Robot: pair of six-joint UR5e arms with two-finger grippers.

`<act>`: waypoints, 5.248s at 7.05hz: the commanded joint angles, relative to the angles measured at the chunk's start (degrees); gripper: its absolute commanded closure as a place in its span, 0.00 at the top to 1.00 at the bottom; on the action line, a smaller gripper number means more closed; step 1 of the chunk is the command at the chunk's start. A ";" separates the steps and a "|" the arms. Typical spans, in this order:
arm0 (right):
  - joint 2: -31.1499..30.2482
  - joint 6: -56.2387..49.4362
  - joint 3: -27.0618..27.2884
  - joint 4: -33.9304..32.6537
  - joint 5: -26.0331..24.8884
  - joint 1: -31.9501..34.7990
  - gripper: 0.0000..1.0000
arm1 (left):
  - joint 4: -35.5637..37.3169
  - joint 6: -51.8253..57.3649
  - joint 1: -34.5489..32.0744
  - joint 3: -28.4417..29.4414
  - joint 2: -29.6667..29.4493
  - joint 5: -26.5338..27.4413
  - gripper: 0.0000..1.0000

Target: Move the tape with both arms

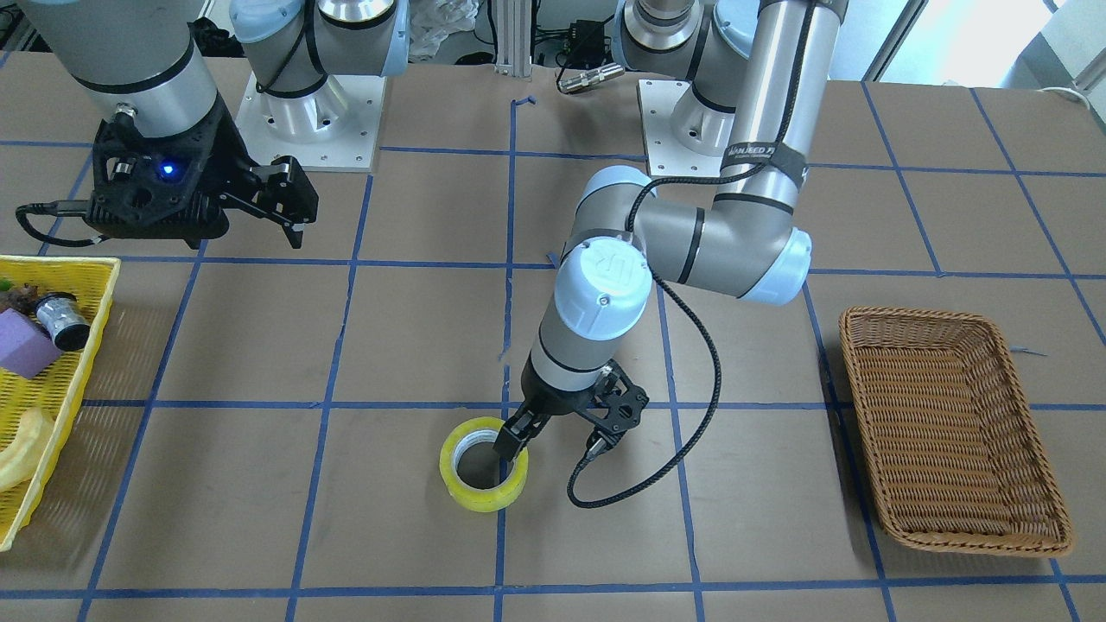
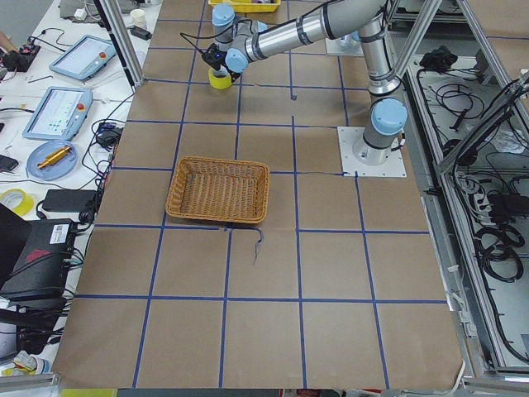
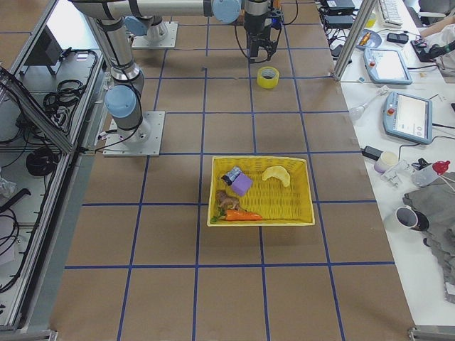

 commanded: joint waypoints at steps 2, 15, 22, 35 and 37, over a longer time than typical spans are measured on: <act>-0.49 0.79 -0.44 1.41 -0.15 0.03 1.00 | 1.10 0.02 -1.76 0.76 -3.45 1.17 0.67; -1.63 0.79 -0.27 0.71 -0.33 0.12 1.00 | -19.74 110.96 40.71 0.06 12.19 16.04 0.00; -2.16 -2.47 -0.01 2.20 5.74 -0.32 1.00 | -12.08 112.63 50.18 -0.21 4.53 15.16 1.00; -2.07 -1.67 0.43 3.52 2.40 -1.11 1.00 | -36.69 63.94 10.71 0.93 32.40 8.69 1.00; -2.07 -1.76 0.52 4.05 2.57 -0.94 1.00 | -37.04 63.94 10.63 1.02 32.66 9.00 1.00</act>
